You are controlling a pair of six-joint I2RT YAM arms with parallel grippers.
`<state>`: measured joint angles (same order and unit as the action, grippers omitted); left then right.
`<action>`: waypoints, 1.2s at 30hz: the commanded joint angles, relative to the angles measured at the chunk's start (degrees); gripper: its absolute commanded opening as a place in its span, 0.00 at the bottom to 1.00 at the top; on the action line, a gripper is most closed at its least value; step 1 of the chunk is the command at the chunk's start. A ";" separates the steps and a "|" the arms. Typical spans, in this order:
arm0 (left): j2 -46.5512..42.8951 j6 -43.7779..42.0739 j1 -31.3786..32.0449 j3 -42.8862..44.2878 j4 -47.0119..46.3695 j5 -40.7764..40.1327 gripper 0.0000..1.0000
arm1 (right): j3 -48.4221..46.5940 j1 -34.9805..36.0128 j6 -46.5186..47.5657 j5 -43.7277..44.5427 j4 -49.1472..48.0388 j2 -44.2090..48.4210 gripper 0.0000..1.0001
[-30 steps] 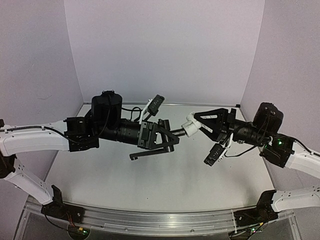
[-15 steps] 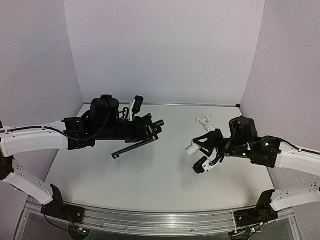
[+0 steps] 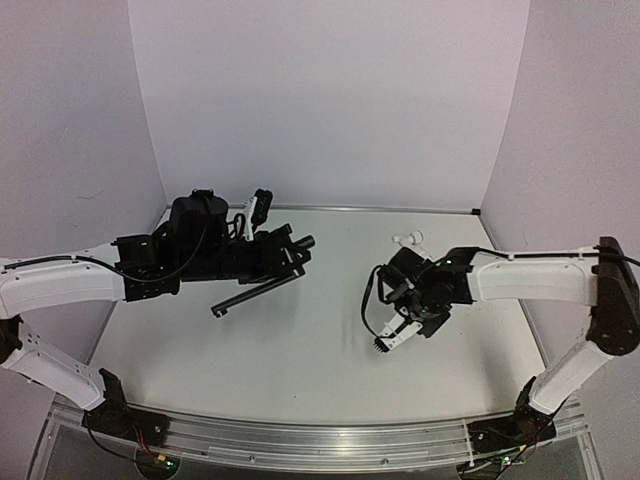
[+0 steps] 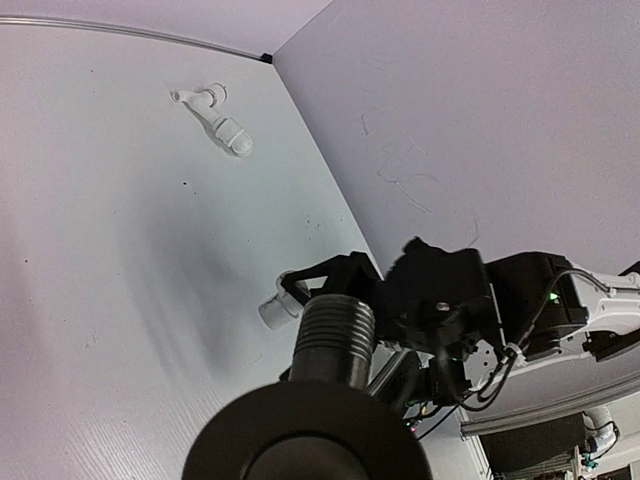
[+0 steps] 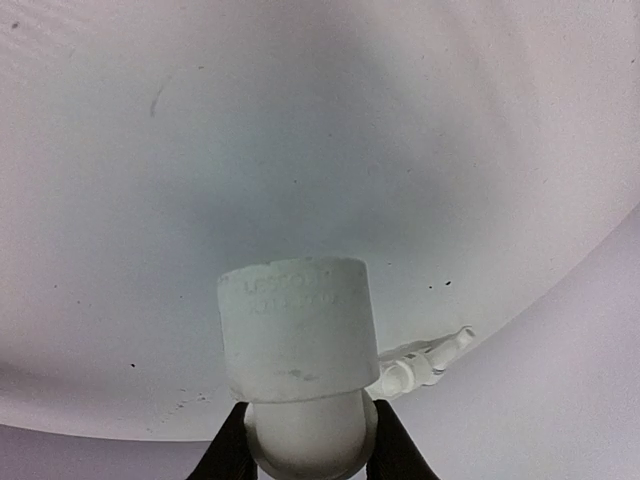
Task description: Install the water faucets
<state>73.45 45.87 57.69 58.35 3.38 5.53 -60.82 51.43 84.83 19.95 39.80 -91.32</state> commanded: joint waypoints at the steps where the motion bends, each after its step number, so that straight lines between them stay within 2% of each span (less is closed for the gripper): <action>1: -2.90 -1.46 -0.30 1.24 -2.28 -0.78 0.00 | -10.21 0.33 -20.90 1.25 14.69 -10.91 0.00; 11: -4.32 -1.07 -0.29 0.28 -1.79 -1.04 0.00 | -13.97 0.30 -30.85 1.55 13.03 -17.27 0.00; 15: -4.45 -0.96 -0.30 0.18 -1.82 -1.13 0.00 | -17.29 0.27 -34.04 0.26 16.48 -19.63 0.09; 23: -4.44 -0.96 -0.30 0.10 -1.49 -1.31 0.00 | -24.81 0.30 -39.59 -2.60 23.74 -24.78 0.17; 28: -4.71 -0.80 -0.30 -0.08 -1.44 -1.70 0.00 | -28.12 0.29 -41.42 -4.03 25.57 -26.45 0.20; 36: -5.76 -0.96 -0.30 -0.63 -1.15 -2.44 0.00 | -32.77 0.33 -43.33 -7.83 28.27 -28.57 0.32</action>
<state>71.15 45.87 57.69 57.51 5.14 4.35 -90.41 51.48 43.66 14.76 64.60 -119.26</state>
